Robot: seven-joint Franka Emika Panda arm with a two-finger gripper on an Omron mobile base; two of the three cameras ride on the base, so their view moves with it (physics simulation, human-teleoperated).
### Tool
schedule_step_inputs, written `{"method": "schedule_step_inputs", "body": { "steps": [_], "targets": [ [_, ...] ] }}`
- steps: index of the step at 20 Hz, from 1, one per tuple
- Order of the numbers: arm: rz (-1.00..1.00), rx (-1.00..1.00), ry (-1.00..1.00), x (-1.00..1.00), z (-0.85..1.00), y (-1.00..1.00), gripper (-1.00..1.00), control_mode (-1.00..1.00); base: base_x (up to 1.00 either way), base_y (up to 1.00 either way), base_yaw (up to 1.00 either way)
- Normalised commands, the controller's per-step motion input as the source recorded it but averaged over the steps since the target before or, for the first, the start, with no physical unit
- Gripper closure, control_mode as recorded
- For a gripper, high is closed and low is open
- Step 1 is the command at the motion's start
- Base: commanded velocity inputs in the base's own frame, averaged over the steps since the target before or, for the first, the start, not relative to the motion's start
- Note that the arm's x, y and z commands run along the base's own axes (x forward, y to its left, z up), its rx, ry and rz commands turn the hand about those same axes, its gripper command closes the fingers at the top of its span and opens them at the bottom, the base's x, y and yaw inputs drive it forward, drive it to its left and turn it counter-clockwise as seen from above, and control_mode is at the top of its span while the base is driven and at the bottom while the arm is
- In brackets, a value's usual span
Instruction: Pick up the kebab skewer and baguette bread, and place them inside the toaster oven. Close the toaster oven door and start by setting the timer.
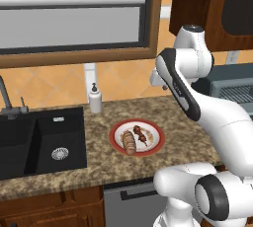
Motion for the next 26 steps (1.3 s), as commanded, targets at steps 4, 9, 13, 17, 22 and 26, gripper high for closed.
{"method": "schedule_step_inputs", "body": {
  "steps": [4, 9, 13, 17, 22, 26],
  "targets": [
    [0.0, 0.0, 0.0, 0.0, 0.0, 0.0, -1.0, 1.0, 0.0, 0.0, 0.0],
    [0.0, 0.0, 0.0, 0.0, 0.0, 0.0, -1.0, 1.0, 0.0, 0.0, 0.0],
    [0.0, 0.0, 0.0, 0.0, 0.0, 0.0, -1.0, 1.0, 0.02, -0.07, 0.0],
    [0.0, 0.0, 0.0, 0.0, 0.0, 0.0, -1.0, 1.0, 0.01, -0.52, 0.0],
    [0.0, 0.0, 0.0, 0.0, 0.0, 0.0, -1.0, 1.0, 0.04, -0.41, 0.0],
    [0.0, 0.0, 0.0, 0.0, 0.0, 0.0, -1.0, 1.0, 0.07, -0.35, 0.0]
  ]
}}
